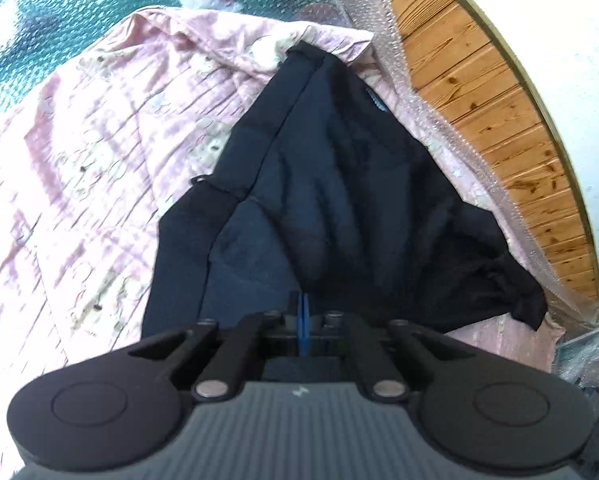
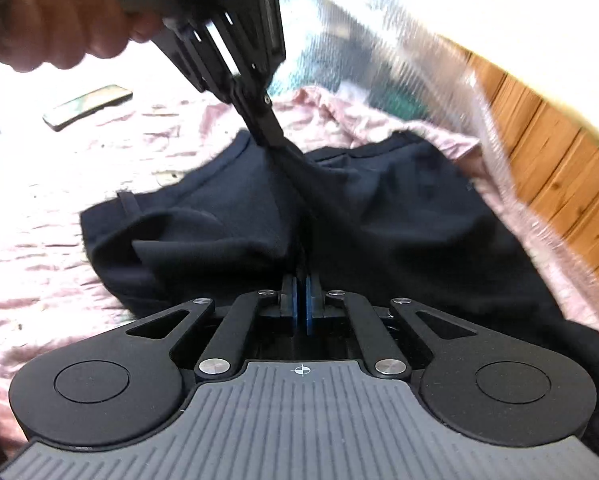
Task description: Fold clothes
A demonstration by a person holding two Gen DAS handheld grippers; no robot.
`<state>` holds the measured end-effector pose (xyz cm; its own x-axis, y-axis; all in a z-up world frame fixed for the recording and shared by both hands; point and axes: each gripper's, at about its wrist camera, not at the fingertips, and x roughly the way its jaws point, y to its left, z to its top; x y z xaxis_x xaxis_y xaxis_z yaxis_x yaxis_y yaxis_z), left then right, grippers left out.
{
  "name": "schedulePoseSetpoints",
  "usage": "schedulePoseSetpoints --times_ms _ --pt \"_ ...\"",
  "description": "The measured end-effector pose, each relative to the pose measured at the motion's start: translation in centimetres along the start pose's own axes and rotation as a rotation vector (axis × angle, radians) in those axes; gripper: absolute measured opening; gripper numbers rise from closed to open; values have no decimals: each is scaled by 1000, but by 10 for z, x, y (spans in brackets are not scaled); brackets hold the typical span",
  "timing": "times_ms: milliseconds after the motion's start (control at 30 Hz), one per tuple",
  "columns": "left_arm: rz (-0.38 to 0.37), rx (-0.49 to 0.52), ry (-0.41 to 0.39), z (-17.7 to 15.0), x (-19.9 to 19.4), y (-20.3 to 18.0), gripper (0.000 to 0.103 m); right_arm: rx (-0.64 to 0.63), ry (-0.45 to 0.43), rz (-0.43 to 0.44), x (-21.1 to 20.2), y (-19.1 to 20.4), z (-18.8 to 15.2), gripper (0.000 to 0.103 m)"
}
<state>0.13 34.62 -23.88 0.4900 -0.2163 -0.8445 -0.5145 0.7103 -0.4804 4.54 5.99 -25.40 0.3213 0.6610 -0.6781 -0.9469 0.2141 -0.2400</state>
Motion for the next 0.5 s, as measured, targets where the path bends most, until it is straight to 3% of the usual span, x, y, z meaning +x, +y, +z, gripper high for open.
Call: schedulePoseSetpoints --times_ms 67,100,200,267,367,400,433,467,500 --pt "15 -28 17 -9 6 3 46 -12 -7 -11 -2 9 -5 0" --pt "15 -48 22 -14 9 5 54 -8 -4 -15 0 12 -8 0" --pt "16 -64 17 -18 16 -2 62 -3 -14 -29 -1 19 -14 0" --pt "14 -51 39 -12 26 -11 80 -19 -27 -42 -4 23 -16 0" --pt "47 -1 122 3 59 -29 89 -70 -56 -43 -7 28 -14 0" --pt "61 22 166 8 74 -33 86 -79 -61 -44 -8 29 -13 0" --pt "67 53 216 12 91 -36 60 -87 -67 -45 -10 30 -12 0" --pt "83 77 262 14 105 -38 2 -96 -73 -46 -12 31 -11 0" --pt "103 89 281 13 111 -37 5 -99 -77 -46 -13 31 -10 0"
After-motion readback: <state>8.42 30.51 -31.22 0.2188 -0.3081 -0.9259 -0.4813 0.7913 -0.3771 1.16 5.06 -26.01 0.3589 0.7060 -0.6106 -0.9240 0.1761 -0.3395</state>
